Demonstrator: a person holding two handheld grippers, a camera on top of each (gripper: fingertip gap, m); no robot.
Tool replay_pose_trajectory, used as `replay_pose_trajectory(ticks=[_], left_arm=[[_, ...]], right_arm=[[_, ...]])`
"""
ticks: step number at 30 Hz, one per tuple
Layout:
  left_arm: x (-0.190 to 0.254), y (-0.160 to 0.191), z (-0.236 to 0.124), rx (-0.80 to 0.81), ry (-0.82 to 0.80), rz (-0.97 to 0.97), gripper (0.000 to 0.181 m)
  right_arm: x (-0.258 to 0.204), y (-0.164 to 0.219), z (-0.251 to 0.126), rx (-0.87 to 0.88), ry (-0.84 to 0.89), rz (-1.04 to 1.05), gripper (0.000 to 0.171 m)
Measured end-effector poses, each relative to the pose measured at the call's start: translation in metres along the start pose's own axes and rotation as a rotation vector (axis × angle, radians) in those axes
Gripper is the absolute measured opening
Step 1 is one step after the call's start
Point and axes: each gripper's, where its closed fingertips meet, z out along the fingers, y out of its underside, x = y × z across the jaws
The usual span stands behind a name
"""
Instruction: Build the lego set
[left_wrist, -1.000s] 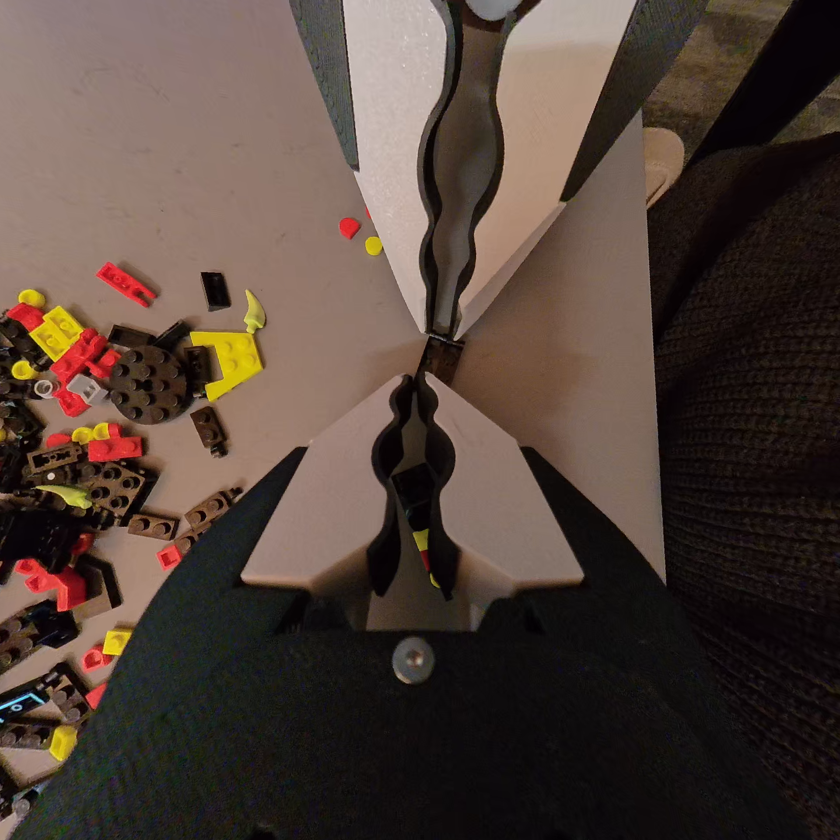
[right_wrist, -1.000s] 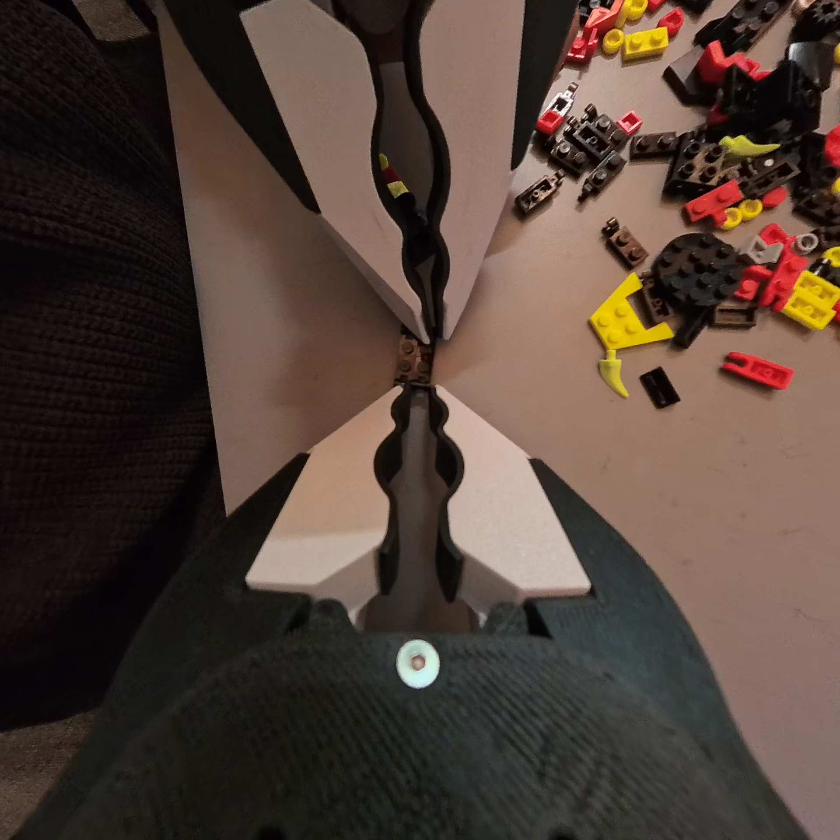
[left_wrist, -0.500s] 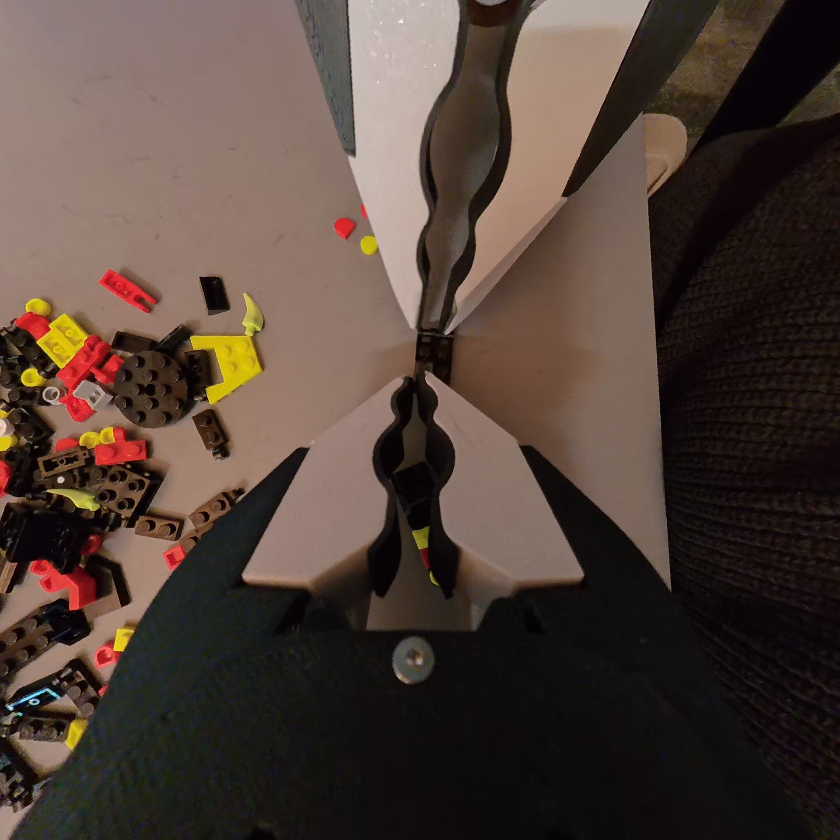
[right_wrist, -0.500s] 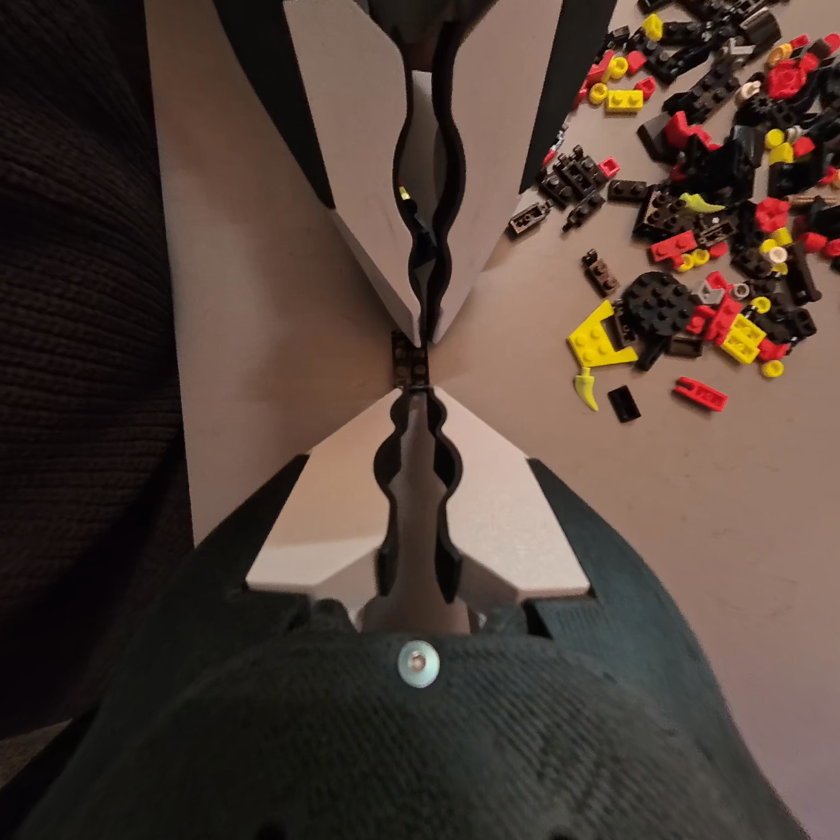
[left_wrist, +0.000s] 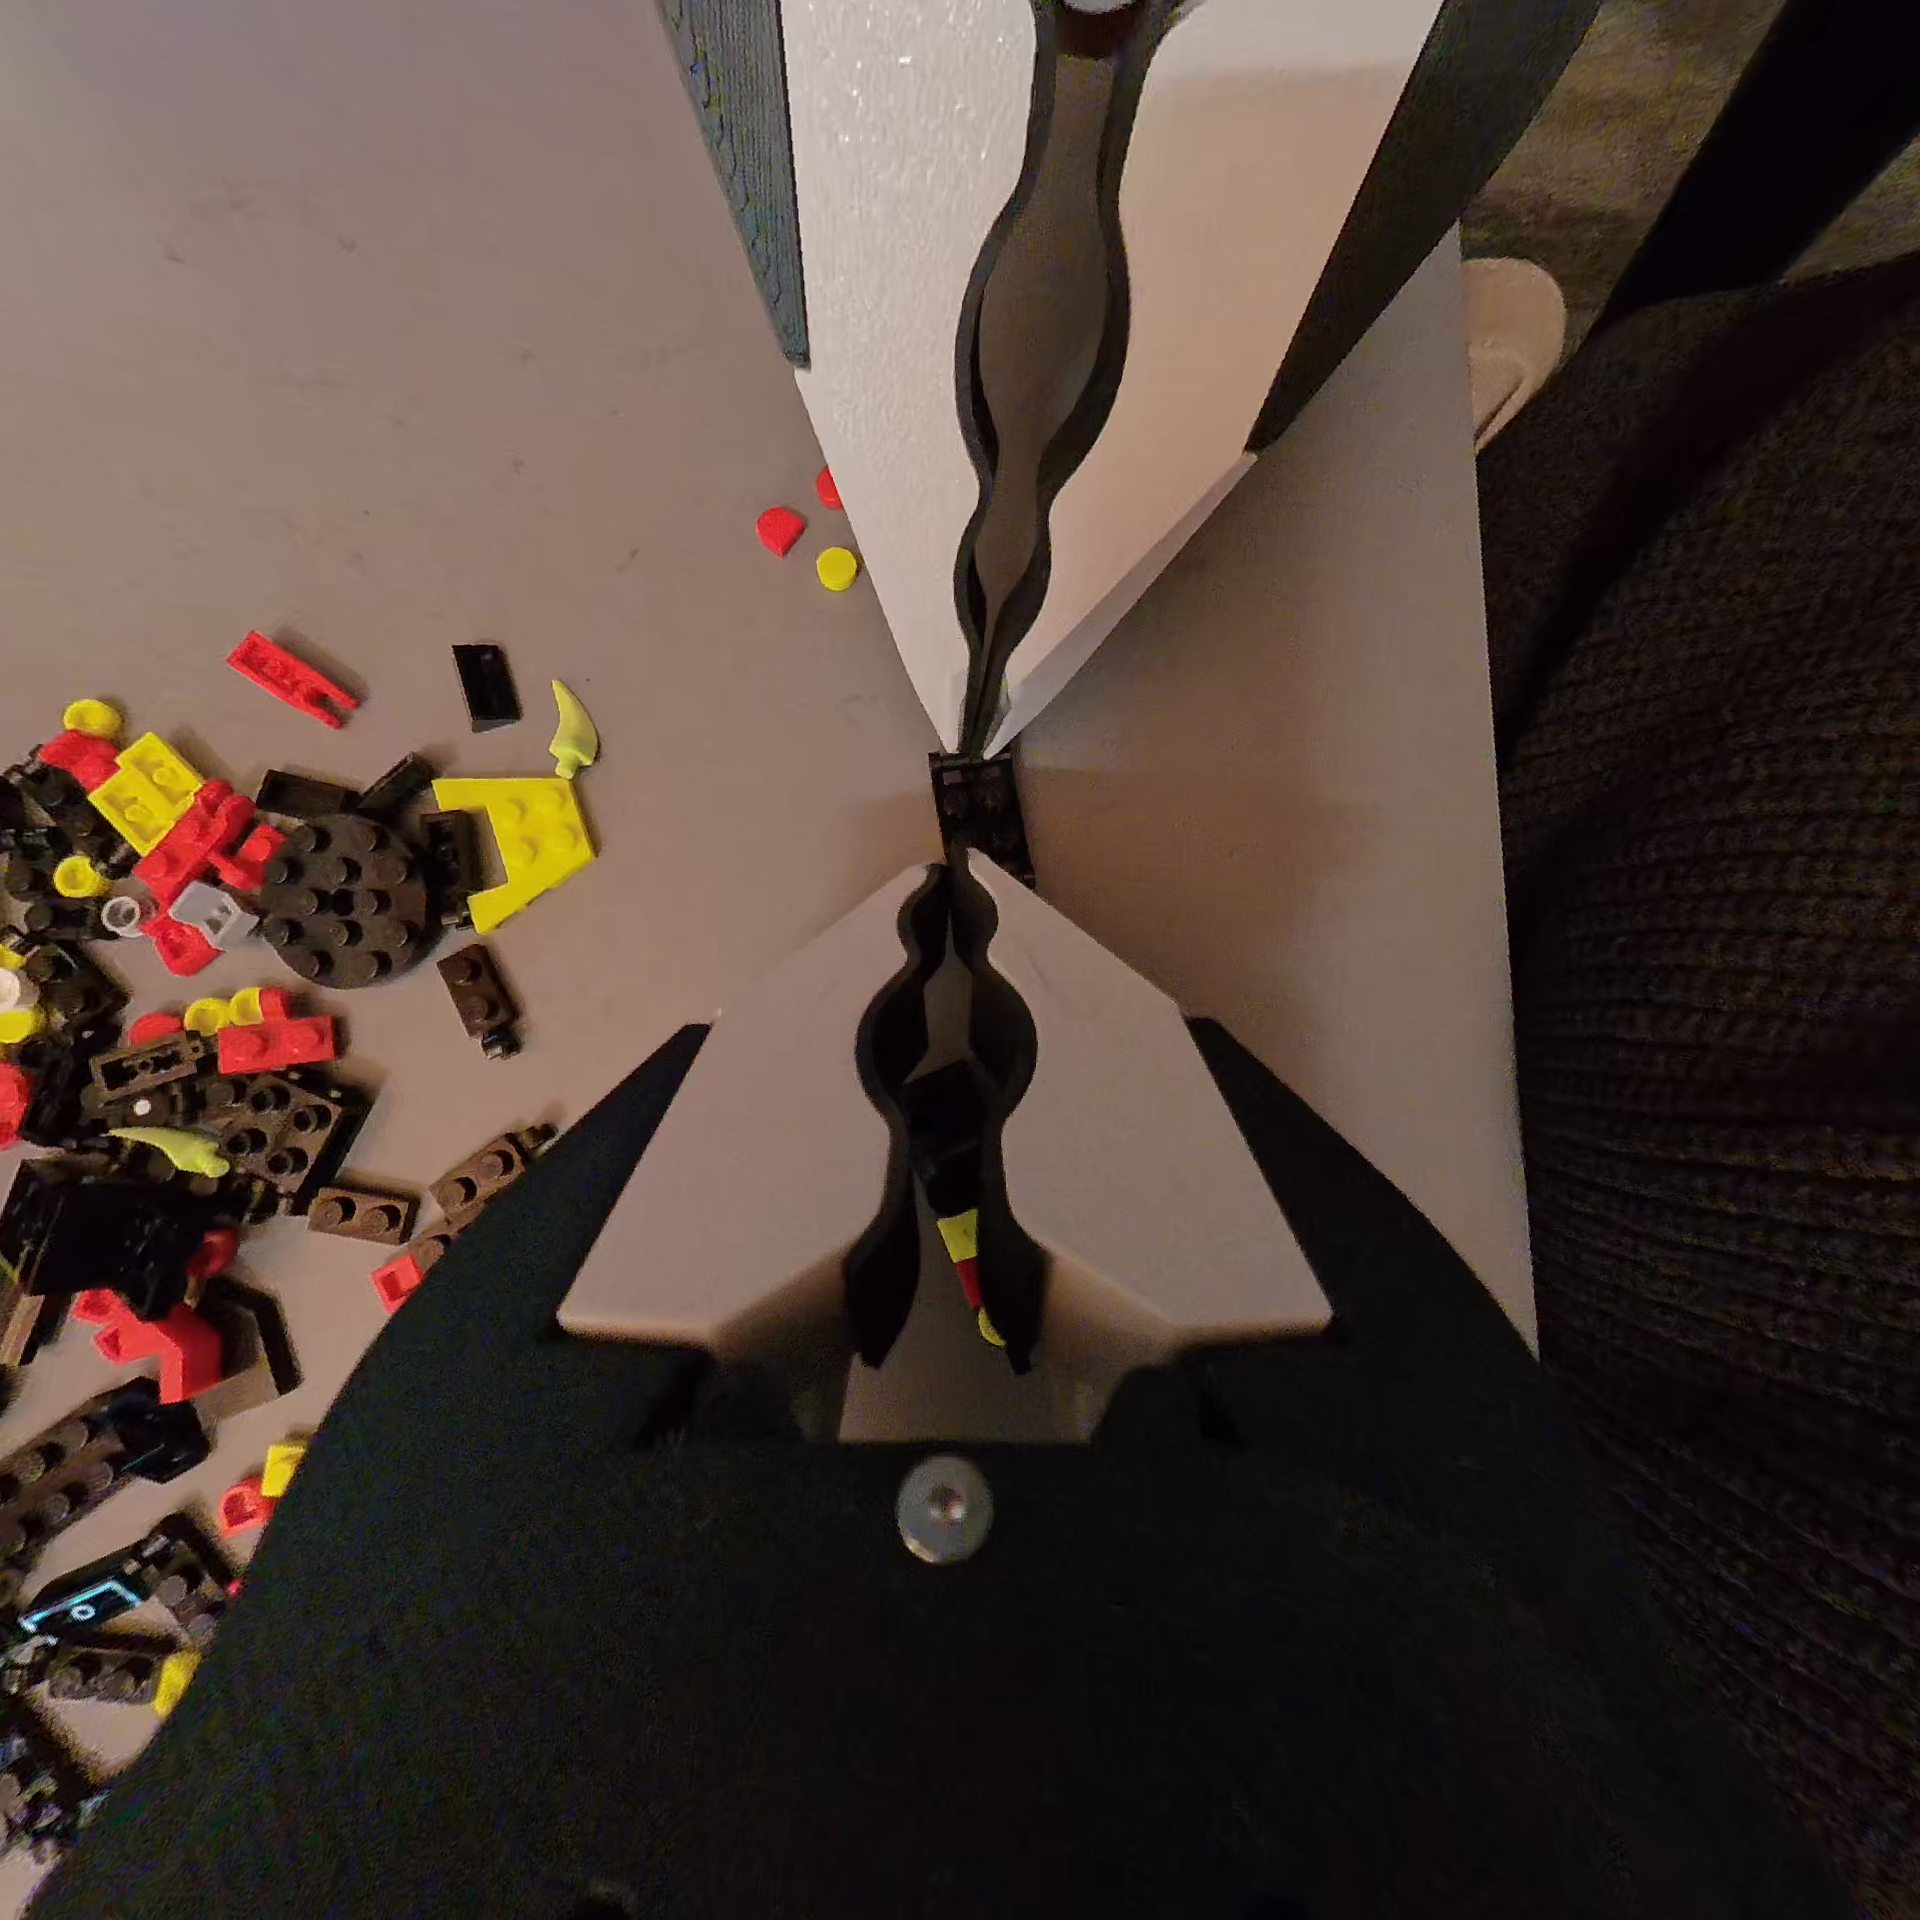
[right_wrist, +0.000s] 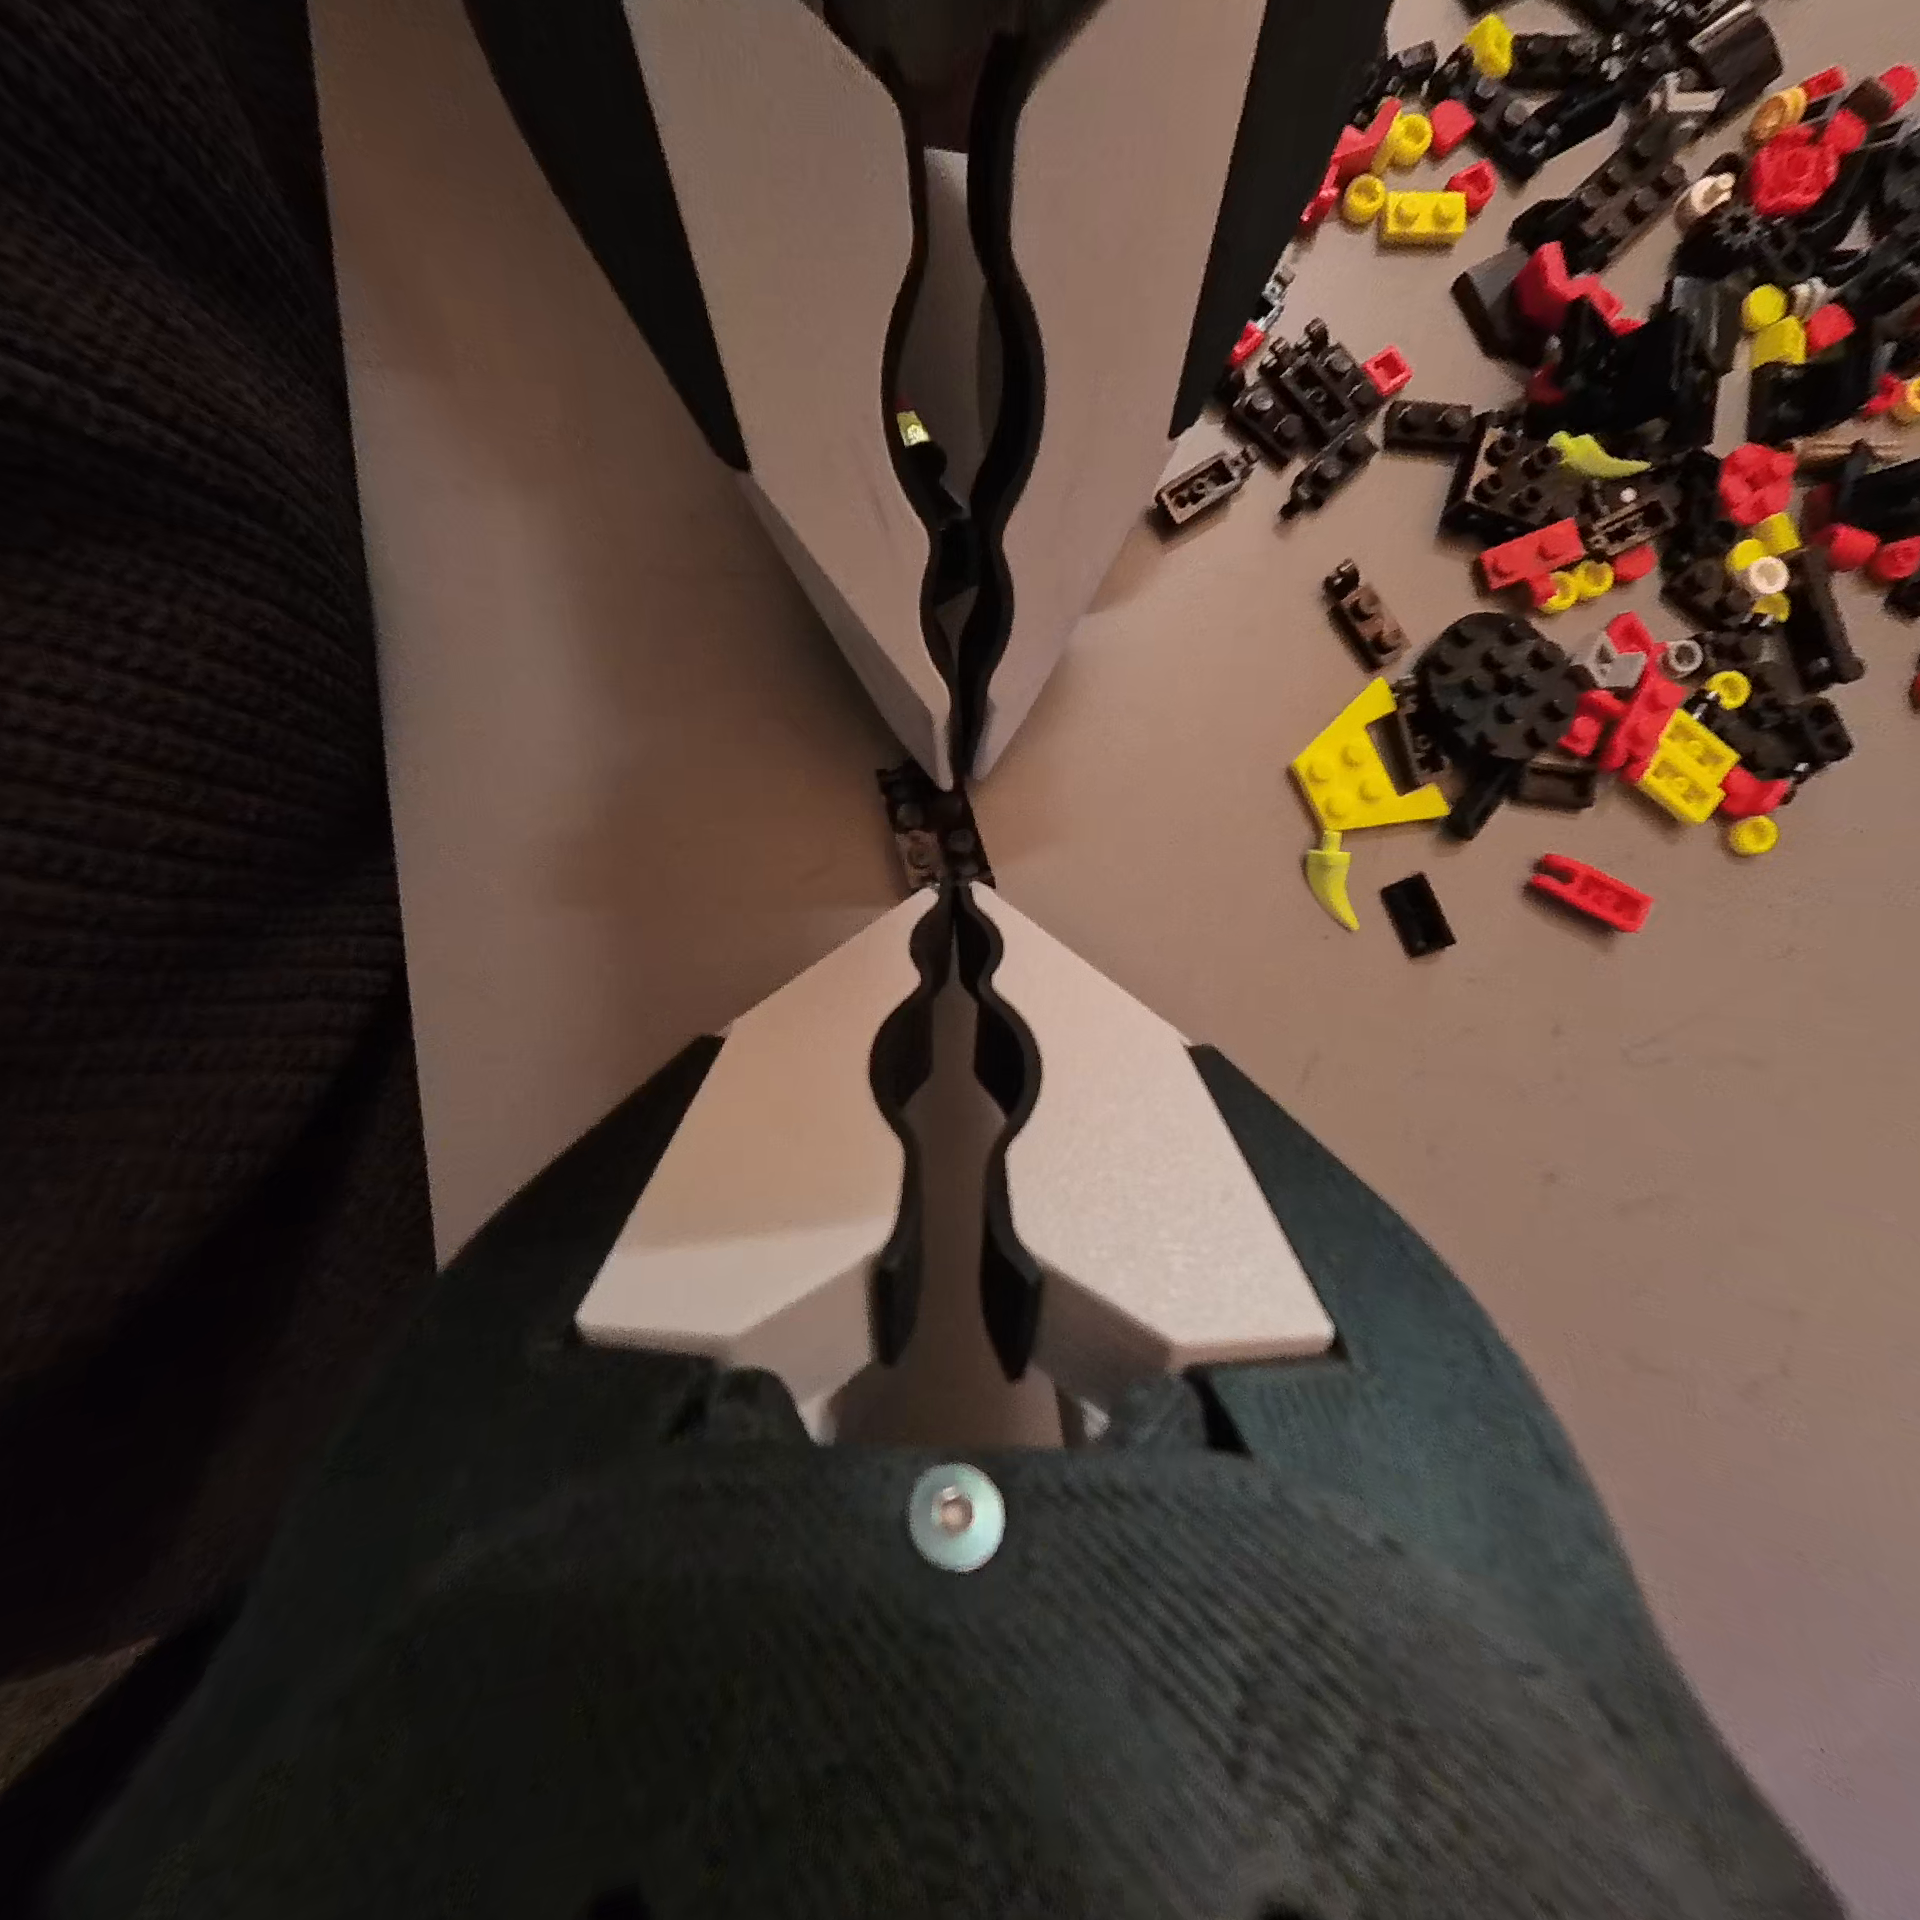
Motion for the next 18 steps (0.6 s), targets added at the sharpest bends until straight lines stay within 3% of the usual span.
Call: replay_pose_trajectory(ticks=[10,12,18], left_arm=[[-0.0005,0.0009,-0.0004,-0.016,-0.026,0.025,0.001],[-0.0003,0.0007,-0.0003,-0.015,-0.027,0.026,0.001],[-0.0002,0.0009,-0.0002,-0.014,-0.02,0.023,0.001]], right_arm=[[-0.0006,-0.0021,-0.0014,0.013,-0.007,0.005,0.0],[0.0007,-0.0053,-0.003,0.034,-0.003,0.006,0.008],[0.0044,-0.0085,-0.0019,0.05,0.02,0.007,0.003]])
